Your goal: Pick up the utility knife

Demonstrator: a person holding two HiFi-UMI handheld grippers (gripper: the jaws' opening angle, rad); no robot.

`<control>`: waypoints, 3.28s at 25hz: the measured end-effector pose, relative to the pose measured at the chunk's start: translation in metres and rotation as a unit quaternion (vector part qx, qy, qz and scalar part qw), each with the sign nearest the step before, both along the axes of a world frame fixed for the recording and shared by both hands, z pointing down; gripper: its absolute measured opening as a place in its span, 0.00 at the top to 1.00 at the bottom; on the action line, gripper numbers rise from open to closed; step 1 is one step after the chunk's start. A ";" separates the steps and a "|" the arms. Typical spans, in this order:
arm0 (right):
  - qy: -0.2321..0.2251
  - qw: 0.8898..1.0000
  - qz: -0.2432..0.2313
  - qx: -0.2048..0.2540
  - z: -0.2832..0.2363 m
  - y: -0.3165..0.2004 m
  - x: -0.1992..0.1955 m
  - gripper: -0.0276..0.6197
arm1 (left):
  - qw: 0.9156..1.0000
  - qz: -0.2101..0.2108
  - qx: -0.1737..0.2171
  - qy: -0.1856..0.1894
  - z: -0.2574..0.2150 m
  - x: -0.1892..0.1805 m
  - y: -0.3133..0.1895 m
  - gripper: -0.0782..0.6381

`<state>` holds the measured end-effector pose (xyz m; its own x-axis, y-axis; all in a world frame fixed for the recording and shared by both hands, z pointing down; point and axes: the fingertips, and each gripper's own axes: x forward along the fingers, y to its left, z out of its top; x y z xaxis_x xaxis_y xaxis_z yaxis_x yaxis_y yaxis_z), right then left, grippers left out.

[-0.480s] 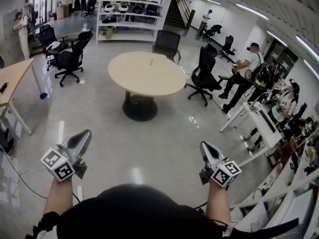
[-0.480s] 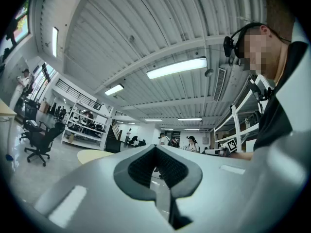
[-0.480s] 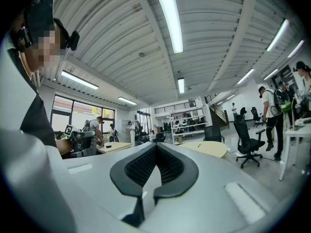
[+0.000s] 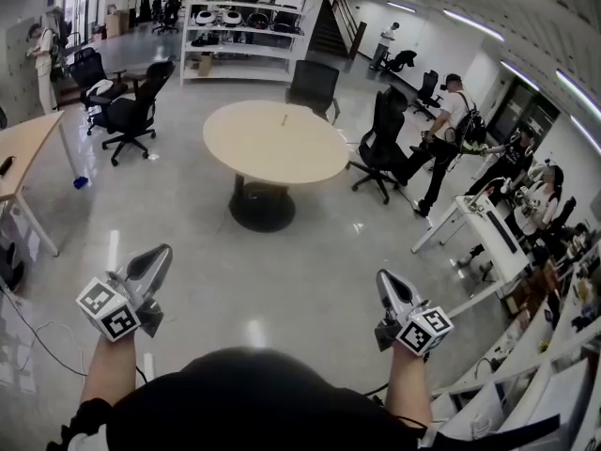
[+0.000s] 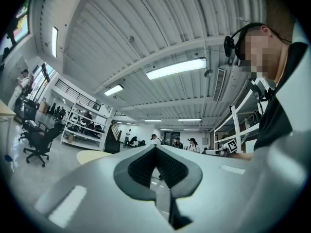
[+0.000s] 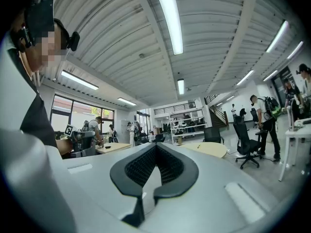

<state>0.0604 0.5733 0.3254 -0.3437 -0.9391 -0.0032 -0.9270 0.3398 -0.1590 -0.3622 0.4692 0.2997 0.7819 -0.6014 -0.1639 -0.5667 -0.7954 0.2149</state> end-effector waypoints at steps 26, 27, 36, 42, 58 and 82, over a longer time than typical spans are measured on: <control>-0.002 1.000 -0.015 0.008 0.021 0.066 0.088 0.93 | 0.999 0.029 -0.019 -0.020 0.010 0.124 0.052 0.91; -0.005 1.000 -0.016 0.007 0.023 0.069 0.093 0.93 | 0.999 0.031 -0.020 -0.024 0.010 0.131 0.055 0.91; -0.021 1.000 -0.020 -0.005 0.039 0.073 0.123 0.93 | 0.998 0.040 -0.030 -0.044 0.008 0.169 0.058 0.91; -0.010 1.000 -0.023 -0.013 0.039 0.051 0.117 0.93 | 0.998 0.045 -0.035 -0.036 0.014 0.168 0.039 0.91; 0.019 1.000 -0.018 0.010 0.002 -0.122 0.008 0.93 | 0.999 0.039 -0.026 0.005 0.020 0.049 -0.135 0.91; 0.020 0.998 -0.063 -0.021 0.030 -0.319 -0.029 0.93 | 0.999 0.006 -0.030 -0.018 0.050 0.012 -0.292 0.91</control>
<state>0.0316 0.2545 0.3553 -0.4572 -0.8879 0.0505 -0.8836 0.4470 -0.1391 -0.3502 0.1773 0.3496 0.7942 -0.5993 -0.1003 -0.5649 -0.7890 0.2416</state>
